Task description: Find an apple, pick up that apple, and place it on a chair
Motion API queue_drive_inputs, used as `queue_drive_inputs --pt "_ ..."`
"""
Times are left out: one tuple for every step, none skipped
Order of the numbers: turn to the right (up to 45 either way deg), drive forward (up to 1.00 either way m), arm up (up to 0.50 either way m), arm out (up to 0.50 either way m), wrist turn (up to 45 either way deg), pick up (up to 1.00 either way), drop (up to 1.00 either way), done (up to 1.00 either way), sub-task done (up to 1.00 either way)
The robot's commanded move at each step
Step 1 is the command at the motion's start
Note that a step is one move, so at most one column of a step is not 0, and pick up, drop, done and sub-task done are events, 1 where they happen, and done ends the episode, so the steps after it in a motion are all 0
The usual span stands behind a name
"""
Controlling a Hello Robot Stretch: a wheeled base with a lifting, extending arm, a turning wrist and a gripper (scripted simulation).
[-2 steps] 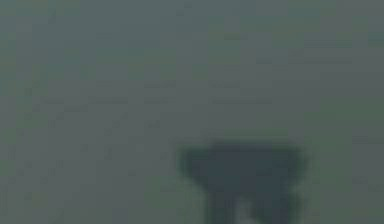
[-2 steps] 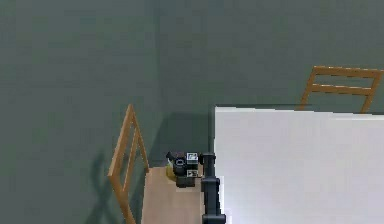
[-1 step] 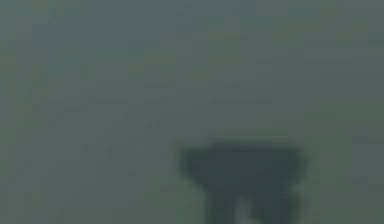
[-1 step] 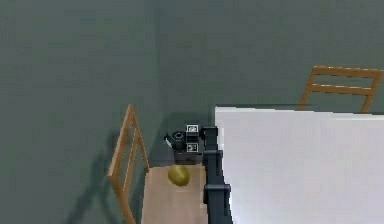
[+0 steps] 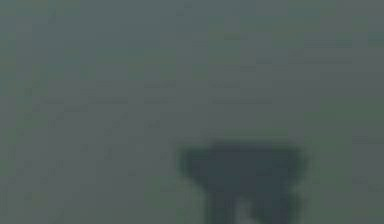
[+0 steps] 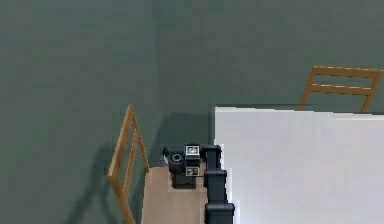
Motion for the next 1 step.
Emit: queue_drive_inputs --pt "0.0 0.00 0.00 0.00 0.0 0.00 0.00 1.00 0.00"
